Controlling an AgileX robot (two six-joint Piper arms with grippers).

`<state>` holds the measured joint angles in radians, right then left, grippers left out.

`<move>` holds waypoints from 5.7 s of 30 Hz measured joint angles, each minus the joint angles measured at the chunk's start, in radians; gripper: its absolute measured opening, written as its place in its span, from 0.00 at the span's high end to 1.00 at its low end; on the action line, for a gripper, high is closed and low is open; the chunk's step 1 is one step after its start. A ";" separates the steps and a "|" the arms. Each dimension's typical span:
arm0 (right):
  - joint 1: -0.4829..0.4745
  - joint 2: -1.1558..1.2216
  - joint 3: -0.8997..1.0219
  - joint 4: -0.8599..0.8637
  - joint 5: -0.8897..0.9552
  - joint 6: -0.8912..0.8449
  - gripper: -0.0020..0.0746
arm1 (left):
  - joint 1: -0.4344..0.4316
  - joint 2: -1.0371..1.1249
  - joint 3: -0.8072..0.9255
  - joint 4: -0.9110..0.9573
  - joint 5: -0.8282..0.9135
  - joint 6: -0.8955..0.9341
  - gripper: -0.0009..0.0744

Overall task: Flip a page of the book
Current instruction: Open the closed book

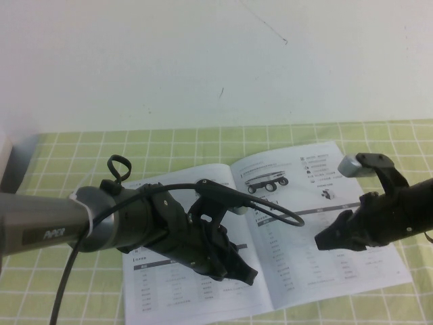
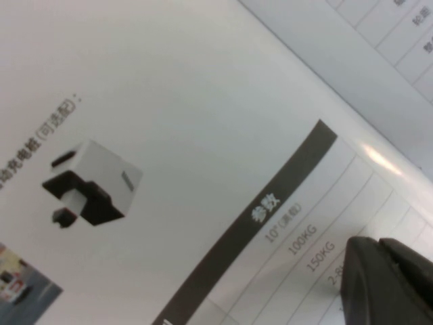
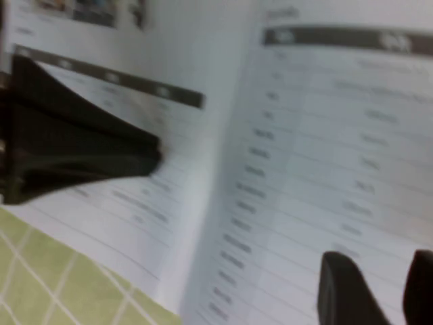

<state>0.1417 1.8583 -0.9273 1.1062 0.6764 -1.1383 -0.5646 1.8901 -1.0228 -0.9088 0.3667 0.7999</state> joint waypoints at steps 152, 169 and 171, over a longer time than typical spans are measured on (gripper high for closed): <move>0.000 -0.505 0.252 -0.480 -0.087 0.273 0.77 | 0.000 0.001 0.000 -0.002 -0.011 0.018 0.99; 0.000 -0.311 0.299 -0.228 -0.264 0.314 0.32 | 0.000 0.001 0.000 -0.003 -0.011 0.016 0.99; 0.000 -0.276 0.299 -0.226 -0.282 0.314 0.32 | 0.000 0.001 0.000 -0.003 -0.011 0.016 0.99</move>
<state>0.1417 1.5821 -0.6283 0.8806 0.3940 -0.8241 -0.5646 1.8907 -1.0228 -0.9122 0.3554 0.8160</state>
